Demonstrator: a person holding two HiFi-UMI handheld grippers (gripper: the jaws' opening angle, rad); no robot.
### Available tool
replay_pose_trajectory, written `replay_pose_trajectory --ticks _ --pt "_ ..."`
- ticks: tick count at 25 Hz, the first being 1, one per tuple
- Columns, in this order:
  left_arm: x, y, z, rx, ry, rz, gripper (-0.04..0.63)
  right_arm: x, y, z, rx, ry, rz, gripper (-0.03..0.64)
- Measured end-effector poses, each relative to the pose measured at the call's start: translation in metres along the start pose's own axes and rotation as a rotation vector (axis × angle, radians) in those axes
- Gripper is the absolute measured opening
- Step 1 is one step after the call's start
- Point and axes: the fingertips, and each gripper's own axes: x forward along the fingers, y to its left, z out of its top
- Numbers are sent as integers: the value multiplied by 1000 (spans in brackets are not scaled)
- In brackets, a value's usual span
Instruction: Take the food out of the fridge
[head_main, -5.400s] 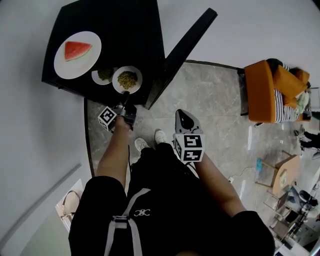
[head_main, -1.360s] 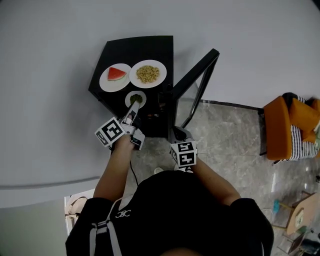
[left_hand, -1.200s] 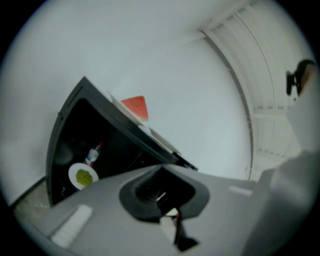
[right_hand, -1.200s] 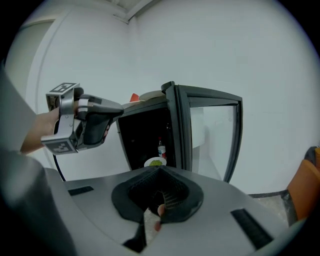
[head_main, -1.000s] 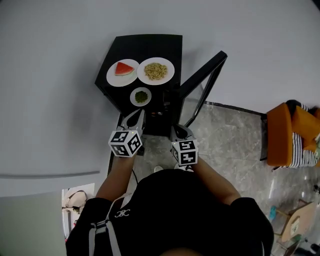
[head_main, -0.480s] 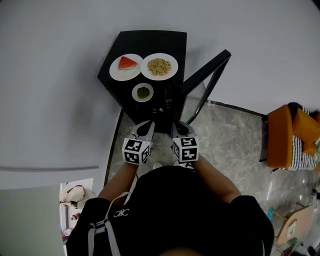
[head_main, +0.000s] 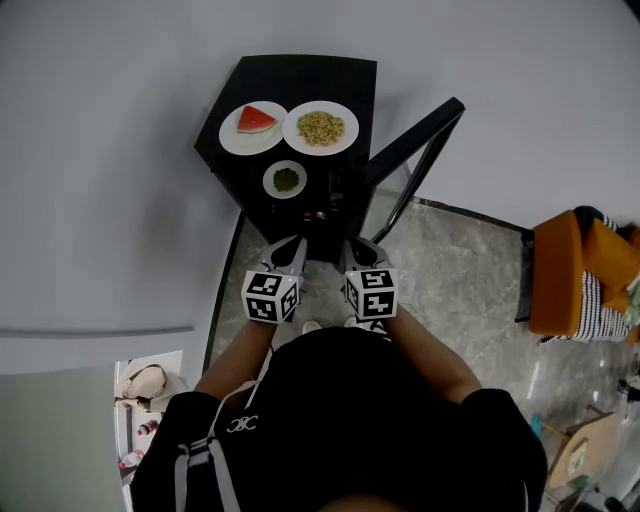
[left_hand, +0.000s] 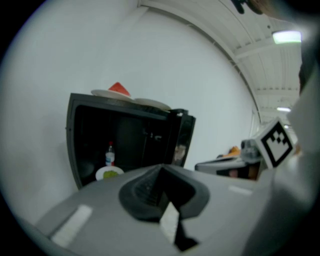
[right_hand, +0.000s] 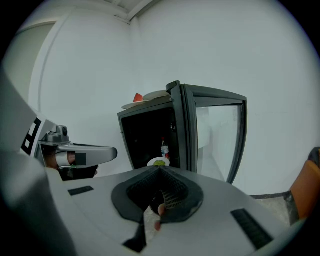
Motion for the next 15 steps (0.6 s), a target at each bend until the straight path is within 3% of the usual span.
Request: replay_pose_trajectory --ticks 2,4,6,9,11,13,15 --pt "0 6 -4 -29 8 9 -2 1 0 0 -1 2 -3 -6" --pt "1 17 -13 -110 21 24 0 2 0 0 -1 7 -8 -6" --pt "4 34 -27 -261 40 48 0 2 0 -2 -2 16 -14 -6" --pt "11 71 -57 -587 57 104 6 4 0 -7 -9 36 -25 -6" --pt "19 95 -77 -789 48 116 89 4 0 -13 -13 57 -35 -6" --pt "31 118 -92 -915 31 123 115 3 0 -20 -13 83 -50 -6" --pt "46 142 -100 -977 0 142 115 3 -1 -26 -13 109 -67 -6"
